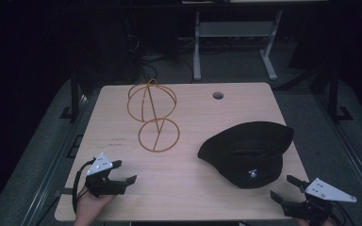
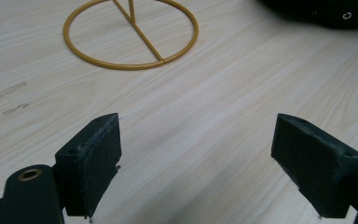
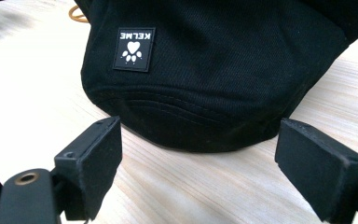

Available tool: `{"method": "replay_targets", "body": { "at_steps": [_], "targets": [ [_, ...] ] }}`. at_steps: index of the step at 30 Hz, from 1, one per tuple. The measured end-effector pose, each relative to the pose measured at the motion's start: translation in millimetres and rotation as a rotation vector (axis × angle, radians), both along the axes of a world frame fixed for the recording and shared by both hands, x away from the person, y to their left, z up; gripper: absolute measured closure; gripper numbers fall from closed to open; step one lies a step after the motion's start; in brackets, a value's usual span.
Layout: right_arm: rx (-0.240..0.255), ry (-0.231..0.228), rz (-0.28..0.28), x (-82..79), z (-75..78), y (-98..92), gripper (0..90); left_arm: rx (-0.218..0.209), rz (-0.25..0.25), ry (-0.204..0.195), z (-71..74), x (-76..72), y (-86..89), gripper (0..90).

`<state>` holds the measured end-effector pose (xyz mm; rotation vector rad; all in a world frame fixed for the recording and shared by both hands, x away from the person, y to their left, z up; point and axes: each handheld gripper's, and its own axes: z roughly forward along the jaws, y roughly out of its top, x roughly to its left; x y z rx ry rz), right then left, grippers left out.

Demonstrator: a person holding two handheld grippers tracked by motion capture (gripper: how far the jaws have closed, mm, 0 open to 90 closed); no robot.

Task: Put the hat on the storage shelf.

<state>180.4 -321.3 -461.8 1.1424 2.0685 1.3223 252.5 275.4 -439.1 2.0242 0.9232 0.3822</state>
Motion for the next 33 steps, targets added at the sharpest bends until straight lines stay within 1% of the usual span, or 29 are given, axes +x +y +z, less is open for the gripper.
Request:
{"method": "replay_targets", "body": {
  "at_steps": [2,4,8,11,13,14,15,17,19,20,24,27,31,33],
  "targets": [
    [0.003,0.001,0.003,-0.2,0.0,0.5,14.3,-0.002,0.002,-0.003,0.2,-0.4,-0.8,15.4],
    [0.0,0.003,0.008,0.2,0.4,1.9,14.3,0.006,-0.004,-0.011,0.7,-0.7,-1.2,15.4],
    [0.001,-0.003,0.012,0.1,0.9,2.3,14.4,0.001,-0.007,-0.002,0.5,-0.3,-1.6,15.4],
    [-0.005,-0.004,0.011,-0.6,1.1,2.5,14.4,0.003,-0.012,-0.004,0.6,0.2,-2.4,15.4],
    [-0.022,0.005,0.007,-0.3,0.7,2.4,14.4,0.001,-0.015,0.002,0.6,1.0,-3.5,15.6],
    [-0.022,0.005,0.007,-0.3,0.7,2.4,14.4,0.001,-0.015,0.002,0.6,1.0,-3.5,15.6],
    [-0.012,0.007,0.006,-0.1,0.6,1.5,14.3,0.004,-0.024,0.002,0.7,2.0,-4.3,15.6],
    [0.004,-0.004,0.006,-0.1,1.6,0.6,14.4,0.004,-0.026,0.0,0.8,1.1,-5.8,15.6],
    [-0.001,-0.01,0.005,-0.1,2.2,0.7,14.3,0.003,-0.027,-0.001,1.2,0.5,-6.4,15.6],
    [-0.002,-0.012,0.004,-0.1,2.6,0.9,14.4,0.009,-0.033,-0.003,1.7,-0.1,-6.9,15.6],
    [-0.004,-0.007,0.009,-0.5,2.8,3.1,14.3,0.006,-0.048,-0.004,3.7,-1.5,-10.5,15.6],
    [-0.015,-0.009,0.02,-0.5,3.5,5.0,14.4,0.017,-0.064,-0.006,6.2,-0.6,-14.8,15.6],
    [-0.037,-0.014,0.024,-1.9,5.0,6.5,14.3,0.018,-0.091,-0.012,10.1,-1.0,-22.5,15.6],
    [-0.031,-0.017,0.023,-2.2,5.2,5.9,14.3,0.012,-0.099,-0.007,11.5,-1.9,-26.8,15.6]
  ]
}}
